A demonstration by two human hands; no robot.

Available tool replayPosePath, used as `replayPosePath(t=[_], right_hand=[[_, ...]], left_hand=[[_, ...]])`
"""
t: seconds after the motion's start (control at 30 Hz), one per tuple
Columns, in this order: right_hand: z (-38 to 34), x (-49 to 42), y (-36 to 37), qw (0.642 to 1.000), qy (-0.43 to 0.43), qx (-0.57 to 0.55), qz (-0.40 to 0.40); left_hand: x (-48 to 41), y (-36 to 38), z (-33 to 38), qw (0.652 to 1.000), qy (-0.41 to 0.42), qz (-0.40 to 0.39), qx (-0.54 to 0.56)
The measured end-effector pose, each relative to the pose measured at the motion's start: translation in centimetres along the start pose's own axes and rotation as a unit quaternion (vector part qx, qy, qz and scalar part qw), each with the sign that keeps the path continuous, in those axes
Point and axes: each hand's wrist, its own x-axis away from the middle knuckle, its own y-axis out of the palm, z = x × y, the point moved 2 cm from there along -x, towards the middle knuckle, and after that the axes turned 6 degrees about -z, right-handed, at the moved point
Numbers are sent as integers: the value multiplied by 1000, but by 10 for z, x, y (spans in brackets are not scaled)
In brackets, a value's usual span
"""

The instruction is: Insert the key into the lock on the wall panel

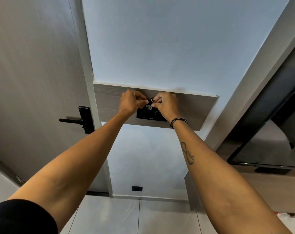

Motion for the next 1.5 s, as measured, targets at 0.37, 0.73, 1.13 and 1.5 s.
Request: replayPosePath(t=[0.37,0.73,1.13,1.5], right_hand=[[-1,4,-1,999,-23,34,-12],[5,22,-15,980,-69,184,33],[16,35,-23,947,-105,280,121],[26,38,-15,944,-56,315,83]], left_hand=[[7,-2,2,999,13,4,-46],[18,-10,4,979,57,41,-193],[37,-11,6,913,179,72,-360],[35,-12,-19,897,150,56,-413]])
